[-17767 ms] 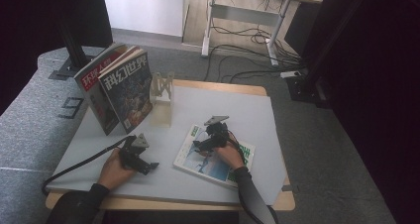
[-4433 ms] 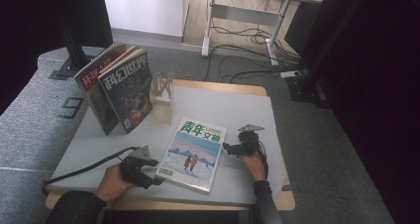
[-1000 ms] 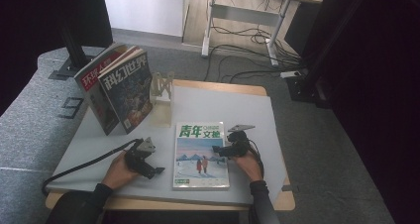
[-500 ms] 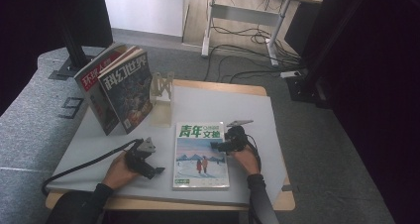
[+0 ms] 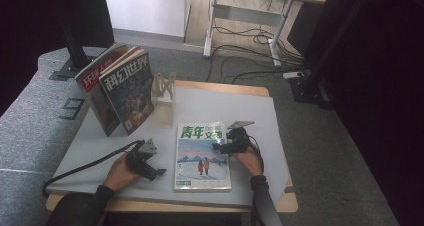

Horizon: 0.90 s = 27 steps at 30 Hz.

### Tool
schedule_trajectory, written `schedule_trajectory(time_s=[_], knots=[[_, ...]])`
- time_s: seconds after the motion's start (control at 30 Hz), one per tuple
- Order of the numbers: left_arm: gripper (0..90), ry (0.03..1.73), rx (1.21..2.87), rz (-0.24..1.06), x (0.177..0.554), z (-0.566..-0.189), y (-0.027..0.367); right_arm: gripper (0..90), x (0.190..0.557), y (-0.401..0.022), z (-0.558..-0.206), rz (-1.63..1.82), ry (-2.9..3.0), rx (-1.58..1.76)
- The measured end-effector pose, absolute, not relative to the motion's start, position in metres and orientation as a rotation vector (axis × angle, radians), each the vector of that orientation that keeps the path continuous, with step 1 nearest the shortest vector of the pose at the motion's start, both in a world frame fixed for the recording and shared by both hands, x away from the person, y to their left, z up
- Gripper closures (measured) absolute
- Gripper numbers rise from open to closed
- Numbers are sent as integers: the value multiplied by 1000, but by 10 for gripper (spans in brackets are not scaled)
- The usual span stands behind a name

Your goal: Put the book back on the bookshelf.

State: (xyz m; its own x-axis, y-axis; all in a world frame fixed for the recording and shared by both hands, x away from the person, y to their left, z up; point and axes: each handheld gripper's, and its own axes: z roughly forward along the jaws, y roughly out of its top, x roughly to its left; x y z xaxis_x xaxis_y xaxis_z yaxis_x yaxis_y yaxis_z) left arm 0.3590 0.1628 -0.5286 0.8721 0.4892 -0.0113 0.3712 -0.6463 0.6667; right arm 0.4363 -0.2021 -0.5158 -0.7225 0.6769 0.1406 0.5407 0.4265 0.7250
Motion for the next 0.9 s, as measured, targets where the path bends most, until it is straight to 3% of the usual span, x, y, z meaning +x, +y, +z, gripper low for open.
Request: schedule_trajectory(time_s=[0.03, 0.43, 0.6, 0.8, 0.9], knots=[[44, 618, 2344, 221, 359, -529, 163, 246, 435, -202, -512, 1227, 2511, 1068], [44, 618, 2345, 222, 359, -529, 163, 226, 431, -196, -509, 1232, 2521, 1045], [44, 618, 2345, 222, 359, -529, 163, 265, 430, -192, -500, 1320, 2473, 1030], [44, 618, 2345, 222, 359, -529, 163, 506, 431, -193, -502, 1247, 2443, 1042], [45, 618, 2345, 223, 359, -529, 163, 574, 433, -196, -500, 1260, 2428, 1059]])
